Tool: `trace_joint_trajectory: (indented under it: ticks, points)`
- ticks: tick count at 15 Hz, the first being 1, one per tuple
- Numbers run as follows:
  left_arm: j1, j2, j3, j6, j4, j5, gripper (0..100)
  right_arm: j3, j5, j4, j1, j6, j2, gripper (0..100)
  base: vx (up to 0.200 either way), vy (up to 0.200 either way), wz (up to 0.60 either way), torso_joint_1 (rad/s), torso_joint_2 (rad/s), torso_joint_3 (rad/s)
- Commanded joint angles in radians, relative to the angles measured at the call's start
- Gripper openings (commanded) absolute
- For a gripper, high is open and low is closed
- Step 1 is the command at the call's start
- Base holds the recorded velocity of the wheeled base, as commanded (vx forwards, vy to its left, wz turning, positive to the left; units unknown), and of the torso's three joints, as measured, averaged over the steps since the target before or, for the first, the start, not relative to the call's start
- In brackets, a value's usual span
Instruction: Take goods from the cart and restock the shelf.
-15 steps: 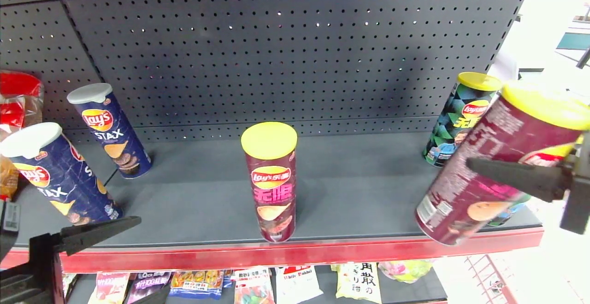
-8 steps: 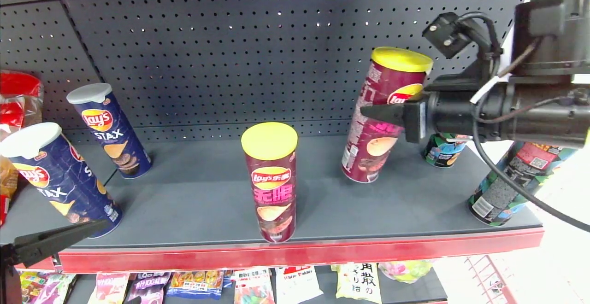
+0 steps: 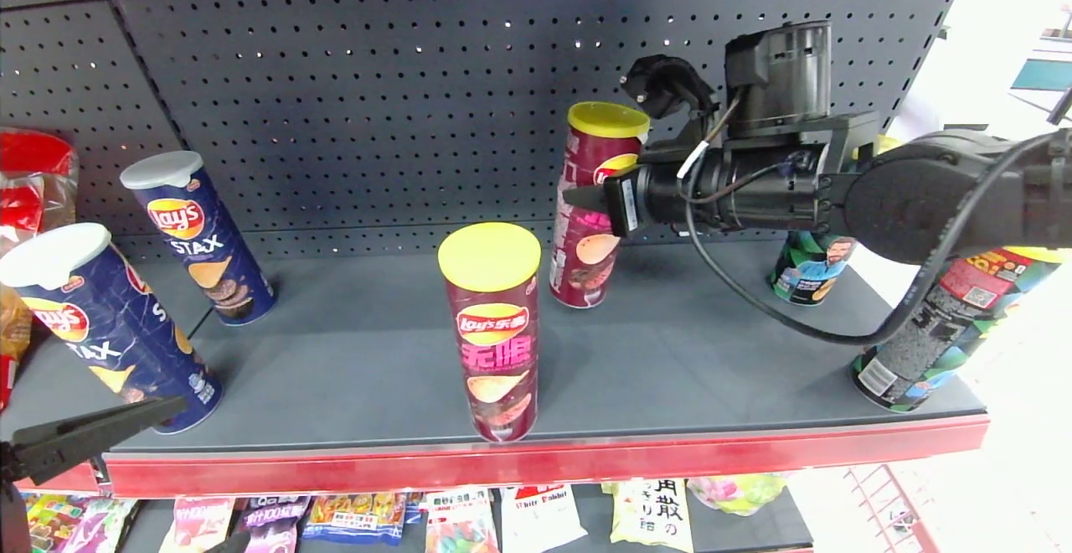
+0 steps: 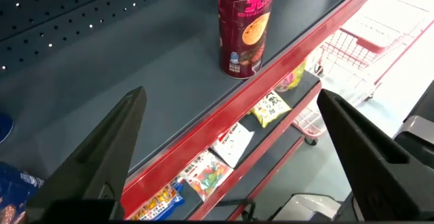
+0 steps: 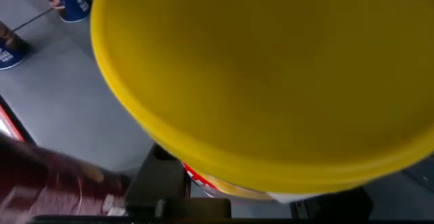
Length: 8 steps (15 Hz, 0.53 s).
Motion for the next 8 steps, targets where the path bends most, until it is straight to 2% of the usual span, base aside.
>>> trace_joint_trajectory:
  ticks: [1, 8]
  points:
    - [0.000, 0.007, 0.001, 0.000, 0.000, 0.011, 100, -0.032, 0.001, -0.002, 0.013, 0.000, 0.060, 0, 0.000, 0.000, 0.00, 0.000, 0.00, 0.000]
    - [0.000, 0.010, 0.011, -0.001, 0.000, 0.015, 100, -0.130, 0.009, -0.002, 0.028, 0.000, 0.149, 0, 0.000, 0.000, 0.00, 0.000, 0.00, 0.000]
